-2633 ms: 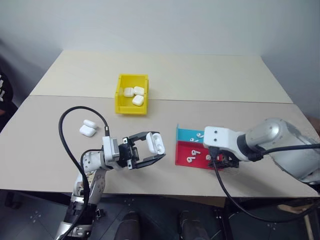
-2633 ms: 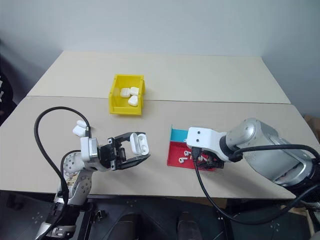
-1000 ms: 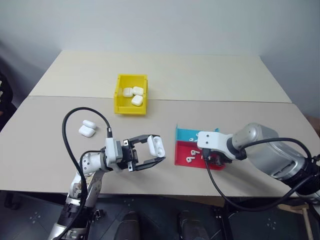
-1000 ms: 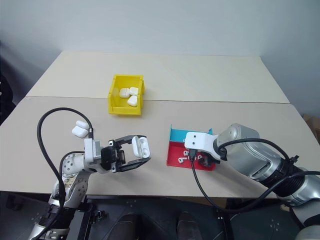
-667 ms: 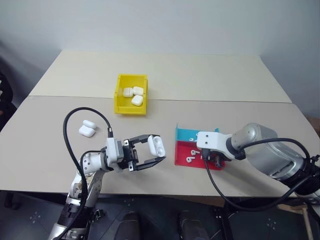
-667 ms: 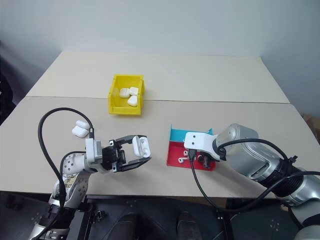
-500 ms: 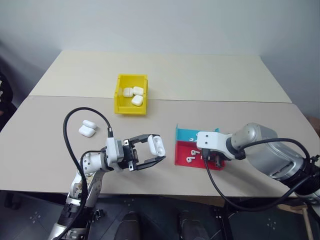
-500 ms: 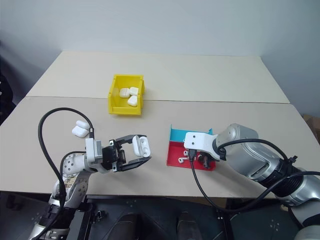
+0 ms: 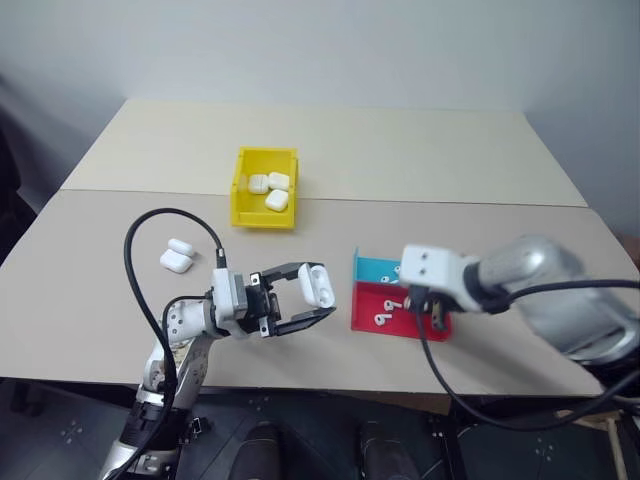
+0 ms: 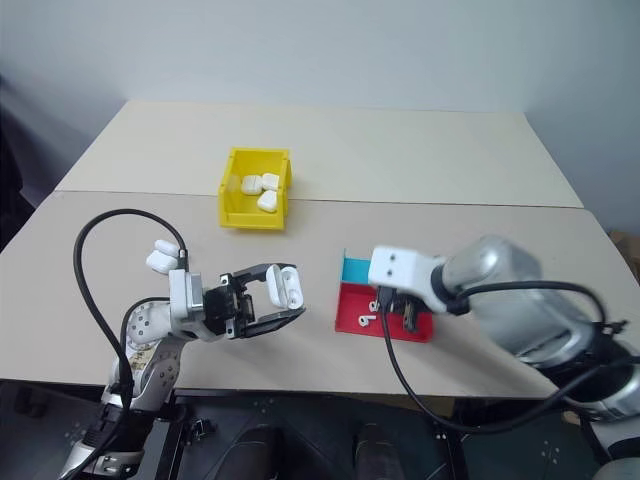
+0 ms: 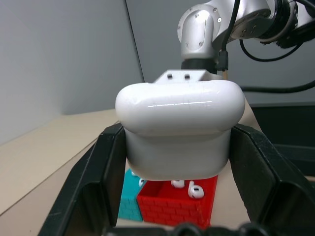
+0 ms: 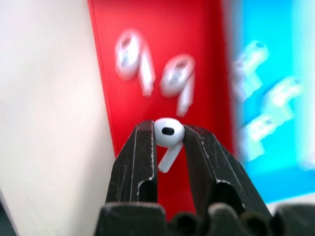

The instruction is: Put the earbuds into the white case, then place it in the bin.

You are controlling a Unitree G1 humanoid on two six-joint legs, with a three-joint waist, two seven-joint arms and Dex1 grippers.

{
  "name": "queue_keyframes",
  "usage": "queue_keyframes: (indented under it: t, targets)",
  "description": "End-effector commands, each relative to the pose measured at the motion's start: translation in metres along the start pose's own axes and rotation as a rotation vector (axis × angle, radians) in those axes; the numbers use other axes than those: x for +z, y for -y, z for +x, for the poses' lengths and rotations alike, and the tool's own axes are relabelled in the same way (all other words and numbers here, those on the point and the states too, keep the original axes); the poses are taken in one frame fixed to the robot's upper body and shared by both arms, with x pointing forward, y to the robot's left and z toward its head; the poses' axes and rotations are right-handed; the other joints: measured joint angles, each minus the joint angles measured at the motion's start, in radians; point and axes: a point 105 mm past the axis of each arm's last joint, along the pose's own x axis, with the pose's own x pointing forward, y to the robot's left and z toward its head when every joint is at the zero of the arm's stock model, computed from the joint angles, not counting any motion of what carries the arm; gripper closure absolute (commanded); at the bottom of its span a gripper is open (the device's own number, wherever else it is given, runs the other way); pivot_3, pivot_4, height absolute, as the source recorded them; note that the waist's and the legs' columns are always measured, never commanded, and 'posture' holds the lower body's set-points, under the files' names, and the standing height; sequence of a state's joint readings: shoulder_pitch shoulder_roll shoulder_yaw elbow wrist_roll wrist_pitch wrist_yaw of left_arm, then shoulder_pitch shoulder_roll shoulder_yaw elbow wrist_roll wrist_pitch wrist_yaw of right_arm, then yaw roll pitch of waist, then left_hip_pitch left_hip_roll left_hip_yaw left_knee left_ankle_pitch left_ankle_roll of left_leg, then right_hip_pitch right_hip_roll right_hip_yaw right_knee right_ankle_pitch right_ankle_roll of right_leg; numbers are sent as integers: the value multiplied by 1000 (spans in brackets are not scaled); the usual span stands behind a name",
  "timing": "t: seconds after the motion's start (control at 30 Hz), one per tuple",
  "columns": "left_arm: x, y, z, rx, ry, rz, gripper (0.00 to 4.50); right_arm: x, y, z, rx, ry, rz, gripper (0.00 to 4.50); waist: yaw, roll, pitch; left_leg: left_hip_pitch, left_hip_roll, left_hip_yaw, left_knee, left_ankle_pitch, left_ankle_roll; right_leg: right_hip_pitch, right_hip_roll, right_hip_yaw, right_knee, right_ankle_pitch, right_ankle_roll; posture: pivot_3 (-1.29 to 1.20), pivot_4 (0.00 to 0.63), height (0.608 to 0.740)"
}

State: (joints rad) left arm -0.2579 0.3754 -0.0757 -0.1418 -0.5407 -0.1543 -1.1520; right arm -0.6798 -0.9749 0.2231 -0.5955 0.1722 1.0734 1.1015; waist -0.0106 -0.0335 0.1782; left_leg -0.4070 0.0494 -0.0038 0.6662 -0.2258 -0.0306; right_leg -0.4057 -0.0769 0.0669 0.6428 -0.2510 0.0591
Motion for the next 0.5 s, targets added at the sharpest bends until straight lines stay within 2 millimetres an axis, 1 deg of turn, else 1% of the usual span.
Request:
queue_keyframes:
  t: [0.03,0.1,0.17,0.23,0.33,0.5]
  targets:
    - [25,-3,13,-40,109,7,1705,35,11,-44,-115,289,-39,3857,1,0,0,0,0,0,0,0,0,1,0,-1,0,0,0,0,150,740]
    - [31,-5,22,-58,151,-16,1705,57,8,-67,-170,543,-137,3857,1,-2,-1,1,0,-1,0,0,0,2,0,-1,-1,0,0,0,150,740]
    - [35,-6,30,-84,179,-34,1705,69,2,-85,-209,737,-202,3857,-1,-2,-1,1,0,-1,0,0,0,2,0,-1,-1,0,1,0,150,740]
    - [36,-6,36,-118,198,-45,1705,76,-4,-94,-198,872,-217,3857,-3,-1,-1,1,0,-1,0,0,0,2,0,-1,-1,1,1,0,150,740]
    - [38,-5,47,-164,229,-63,1705,83,-11,-98,-174,1054,-216,3857,-7,-1,-1,1,0,-1,0,0,0,2,0,0,-1,1,1,0,150,740]
    - [41,-8,55,-214,237,-74,1705,86,-19,-90,-128,1176,-238,3857,-8,-1,-1,2,0,-1,0,0,0,2,0,0,0,1,1,0,150,740]
